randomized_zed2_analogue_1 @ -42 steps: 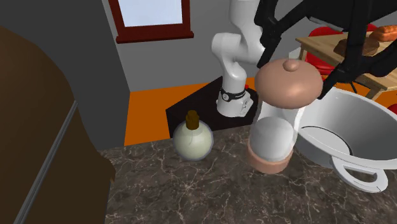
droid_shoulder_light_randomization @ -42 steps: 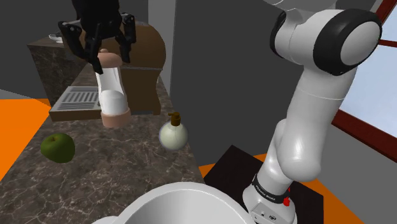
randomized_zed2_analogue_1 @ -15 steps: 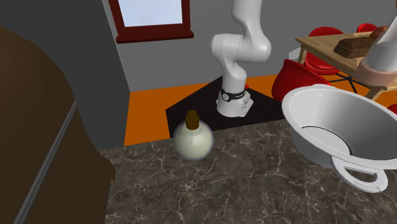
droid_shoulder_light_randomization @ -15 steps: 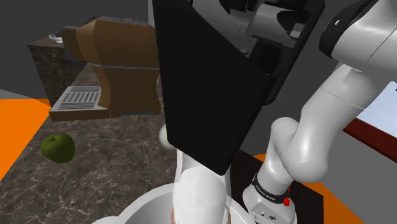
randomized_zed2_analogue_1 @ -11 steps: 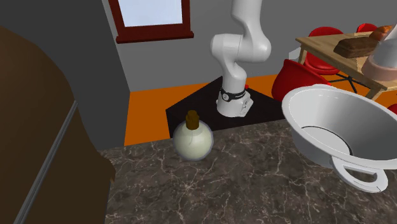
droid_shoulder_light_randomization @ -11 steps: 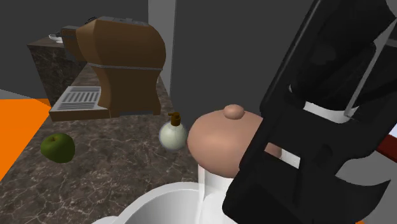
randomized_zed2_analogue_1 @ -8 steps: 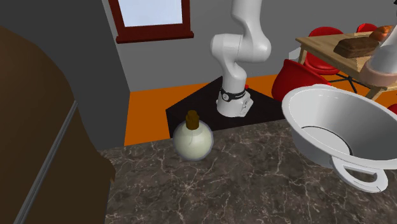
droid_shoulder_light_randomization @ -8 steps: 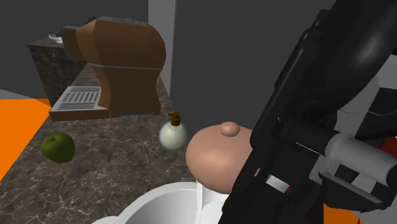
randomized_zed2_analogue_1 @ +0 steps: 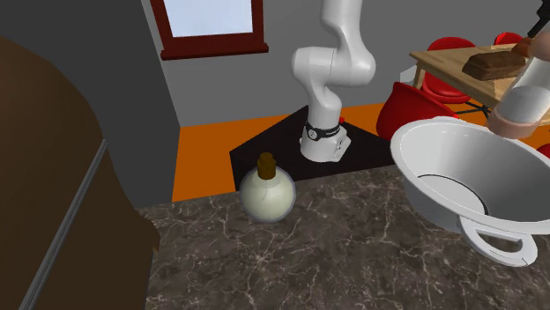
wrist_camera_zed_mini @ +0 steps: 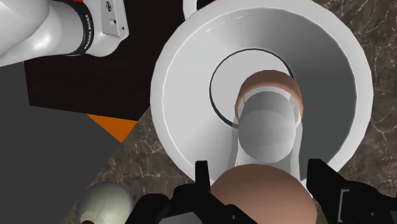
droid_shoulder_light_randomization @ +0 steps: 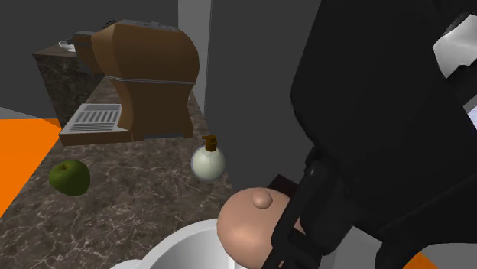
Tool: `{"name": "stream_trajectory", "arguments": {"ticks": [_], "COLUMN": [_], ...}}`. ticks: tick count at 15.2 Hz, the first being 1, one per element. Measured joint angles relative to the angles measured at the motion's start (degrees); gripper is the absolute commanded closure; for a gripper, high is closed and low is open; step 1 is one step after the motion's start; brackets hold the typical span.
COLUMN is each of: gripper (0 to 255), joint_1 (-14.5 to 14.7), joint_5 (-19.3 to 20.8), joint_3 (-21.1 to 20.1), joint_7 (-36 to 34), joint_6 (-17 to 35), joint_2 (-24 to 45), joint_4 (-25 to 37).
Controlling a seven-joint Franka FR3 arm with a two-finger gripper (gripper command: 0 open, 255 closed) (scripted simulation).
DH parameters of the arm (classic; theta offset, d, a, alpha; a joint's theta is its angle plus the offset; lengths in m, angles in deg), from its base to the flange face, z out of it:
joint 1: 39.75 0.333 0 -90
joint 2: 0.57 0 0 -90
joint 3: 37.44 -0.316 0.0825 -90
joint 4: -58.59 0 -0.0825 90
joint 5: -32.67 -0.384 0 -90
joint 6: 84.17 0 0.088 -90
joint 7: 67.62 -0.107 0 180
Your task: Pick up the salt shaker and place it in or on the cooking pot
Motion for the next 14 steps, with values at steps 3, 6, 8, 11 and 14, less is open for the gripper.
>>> {"name": "stream_trajectory", "arguments": {"ticks": [3, 6, 8, 11, 14], "gripper": [255, 255, 255, 255, 255], "joint_1": [0.4, 0.7, 0.9, 1.2, 1.5], "joint_5": [-0.8, -1.4, -1.8, -2.2, -2.6], "joint_3": [0.5, 0.7, 1.0, 1.1, 1.1], "joint_7": [0.4, 0.6, 0.9, 1.0, 1.1], "joint_6": [2.4, 4.8, 6.3, 8.5, 10.7], "joint_2": [-1.4, -2.4, -3.2, -3.9, -4.5], "joint_4": [-3.5, -6.7, -8.8, -11.5, -14.2]}}
